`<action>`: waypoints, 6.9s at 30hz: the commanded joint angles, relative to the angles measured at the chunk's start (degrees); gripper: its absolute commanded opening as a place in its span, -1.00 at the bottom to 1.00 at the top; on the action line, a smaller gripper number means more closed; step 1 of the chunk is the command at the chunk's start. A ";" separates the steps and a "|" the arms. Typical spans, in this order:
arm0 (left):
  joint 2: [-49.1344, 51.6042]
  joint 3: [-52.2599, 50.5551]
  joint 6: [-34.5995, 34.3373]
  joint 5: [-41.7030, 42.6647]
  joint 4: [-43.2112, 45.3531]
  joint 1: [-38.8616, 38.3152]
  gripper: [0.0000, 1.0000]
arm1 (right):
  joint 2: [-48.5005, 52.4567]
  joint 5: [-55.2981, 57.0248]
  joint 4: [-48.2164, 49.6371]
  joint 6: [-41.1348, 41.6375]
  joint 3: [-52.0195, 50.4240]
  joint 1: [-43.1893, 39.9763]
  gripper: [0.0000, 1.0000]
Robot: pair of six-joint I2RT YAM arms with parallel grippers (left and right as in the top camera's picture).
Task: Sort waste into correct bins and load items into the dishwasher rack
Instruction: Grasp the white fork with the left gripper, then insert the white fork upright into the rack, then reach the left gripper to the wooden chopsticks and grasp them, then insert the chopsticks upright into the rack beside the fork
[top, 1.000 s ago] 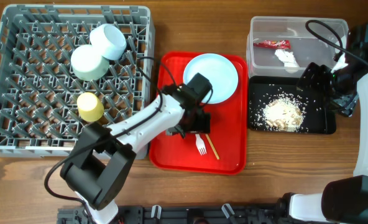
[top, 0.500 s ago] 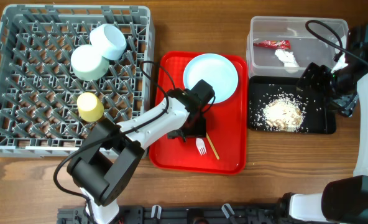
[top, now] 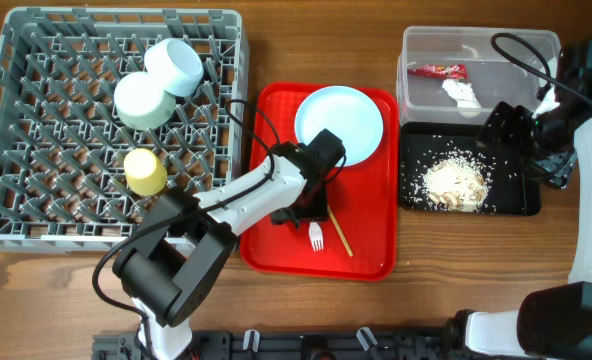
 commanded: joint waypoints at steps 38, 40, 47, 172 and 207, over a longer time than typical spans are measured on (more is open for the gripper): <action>1.29 -0.63 -0.39 1.92 2.99 -0.31 -0.92 | -1.11 -0.55 -0.04 -1.16 0.94 -0.13 0.99; 0.98 -0.63 -0.37 1.86 2.93 -0.13 -0.92 | -1.11 -0.55 -0.04 -1.16 0.94 -0.13 1.00; -5.70 -0.35 0.04 -2.10 0.98 2.58 -0.92 | -1.11 -0.55 -0.07 -2.05 0.94 -0.13 0.99; -12.13 3.04 -5.09 -7.61 2.71 7.43 -0.92 | -1.11 -1.16 -0.44 -2.62 0.94 -0.13 1.00; -13.18 3.02 37.57 2.32 6.60 33.18 -0.70 | -1.11 -1.60 -0.52 -2.49 0.94 -0.13 0.99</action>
